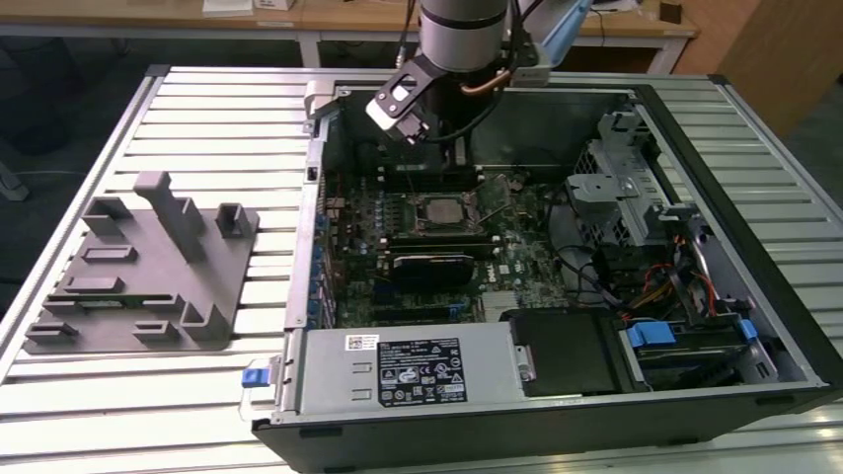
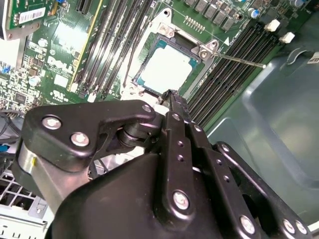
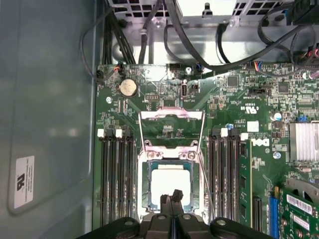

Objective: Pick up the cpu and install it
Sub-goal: 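Close the cpu cover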

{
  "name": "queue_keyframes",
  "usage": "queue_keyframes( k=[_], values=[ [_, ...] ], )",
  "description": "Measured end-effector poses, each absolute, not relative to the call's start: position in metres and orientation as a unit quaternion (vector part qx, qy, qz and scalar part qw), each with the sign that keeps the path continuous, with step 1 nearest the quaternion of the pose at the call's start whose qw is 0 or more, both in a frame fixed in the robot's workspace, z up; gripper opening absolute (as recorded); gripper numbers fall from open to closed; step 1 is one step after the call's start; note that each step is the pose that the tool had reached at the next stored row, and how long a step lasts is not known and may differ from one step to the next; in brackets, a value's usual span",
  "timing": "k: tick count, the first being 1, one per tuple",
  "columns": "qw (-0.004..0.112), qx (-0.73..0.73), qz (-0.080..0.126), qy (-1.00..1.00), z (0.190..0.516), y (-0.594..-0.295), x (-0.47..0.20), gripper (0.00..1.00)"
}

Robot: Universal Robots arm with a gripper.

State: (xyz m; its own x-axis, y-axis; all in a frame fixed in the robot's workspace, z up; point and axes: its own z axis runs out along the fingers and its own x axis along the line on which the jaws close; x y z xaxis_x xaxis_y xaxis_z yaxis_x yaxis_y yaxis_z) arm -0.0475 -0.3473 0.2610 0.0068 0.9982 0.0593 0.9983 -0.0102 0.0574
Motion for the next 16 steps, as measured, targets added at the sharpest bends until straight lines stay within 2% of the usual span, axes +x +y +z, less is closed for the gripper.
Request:
queue_keyframes(
  k=[16],
  values=[
    [0.001, -0.710, -0.041, -0.703, 0.261, -0.347, -0.022, 0.11]
  ],
)
